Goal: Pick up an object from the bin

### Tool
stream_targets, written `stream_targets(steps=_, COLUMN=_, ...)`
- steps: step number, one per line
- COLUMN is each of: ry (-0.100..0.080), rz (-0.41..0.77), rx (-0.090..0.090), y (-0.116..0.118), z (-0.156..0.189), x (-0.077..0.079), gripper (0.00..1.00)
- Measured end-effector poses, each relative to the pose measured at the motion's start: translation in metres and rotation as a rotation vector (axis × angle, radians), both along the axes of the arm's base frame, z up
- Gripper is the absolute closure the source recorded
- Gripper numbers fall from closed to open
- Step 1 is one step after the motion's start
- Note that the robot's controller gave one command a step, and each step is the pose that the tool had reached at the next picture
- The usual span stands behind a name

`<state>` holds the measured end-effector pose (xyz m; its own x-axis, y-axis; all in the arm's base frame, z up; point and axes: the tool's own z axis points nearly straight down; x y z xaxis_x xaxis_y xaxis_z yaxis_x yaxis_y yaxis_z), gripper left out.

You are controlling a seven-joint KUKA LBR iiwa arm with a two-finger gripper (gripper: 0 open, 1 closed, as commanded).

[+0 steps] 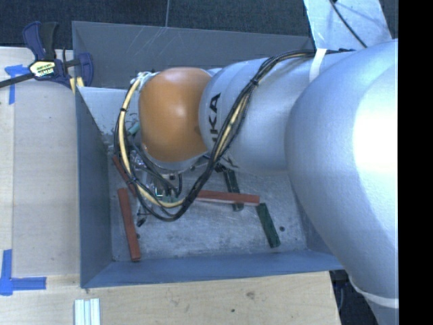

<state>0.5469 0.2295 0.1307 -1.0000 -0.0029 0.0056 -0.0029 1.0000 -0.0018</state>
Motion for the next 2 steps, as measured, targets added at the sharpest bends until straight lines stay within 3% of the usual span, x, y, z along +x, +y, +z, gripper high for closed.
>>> stream_targets(steps=1, ry=-0.007, rz=-0.213, rx=0.001, y=-0.0227, z=-0.0626, x=0.0434, gripper=0.0)
stream_targets(steps=2, ry=-0.013, rz=-0.049, rx=0.004, y=-0.0198, z=-0.0605, x=0.0473, gripper=0.0)
